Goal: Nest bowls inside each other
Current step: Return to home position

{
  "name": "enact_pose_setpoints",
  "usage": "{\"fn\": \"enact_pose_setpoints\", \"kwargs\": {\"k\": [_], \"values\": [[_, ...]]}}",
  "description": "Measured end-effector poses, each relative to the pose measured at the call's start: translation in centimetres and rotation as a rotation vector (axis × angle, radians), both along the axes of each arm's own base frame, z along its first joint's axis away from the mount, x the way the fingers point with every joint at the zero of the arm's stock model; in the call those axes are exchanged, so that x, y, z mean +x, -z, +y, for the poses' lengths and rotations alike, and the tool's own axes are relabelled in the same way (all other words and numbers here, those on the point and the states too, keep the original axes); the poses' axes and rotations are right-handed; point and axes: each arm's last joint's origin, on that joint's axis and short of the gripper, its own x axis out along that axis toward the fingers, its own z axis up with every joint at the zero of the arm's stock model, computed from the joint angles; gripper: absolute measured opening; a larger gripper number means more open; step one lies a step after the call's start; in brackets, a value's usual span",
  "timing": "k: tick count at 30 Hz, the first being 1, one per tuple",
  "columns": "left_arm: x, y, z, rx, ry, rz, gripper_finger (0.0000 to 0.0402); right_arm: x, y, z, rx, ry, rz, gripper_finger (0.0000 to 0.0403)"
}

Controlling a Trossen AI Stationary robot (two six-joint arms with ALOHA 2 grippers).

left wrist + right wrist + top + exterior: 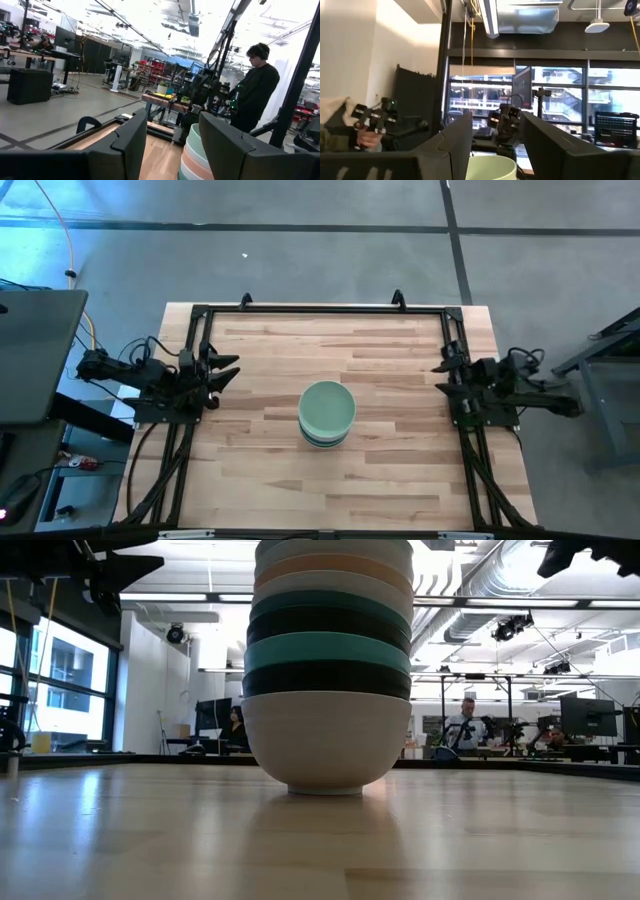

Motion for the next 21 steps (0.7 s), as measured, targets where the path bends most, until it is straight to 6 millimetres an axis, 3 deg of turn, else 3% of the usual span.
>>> {"fn": "enact_pose_setpoints", "kwargs": {"k": [8, 21], "values": [[0.0, 0.0, 0.0, 0.004, 0.015, -0.001, 0.0168, 0.7, 1.9, 0.0, 0.041, -0.033, 0.007, 0.0161], [0.0, 0.0, -0.1, -0.003, 0.047, -0.008, 0.0168, 1.1, 3.1, 0.4, 0.053, -0.075, 0.029, 0.0161]]}}
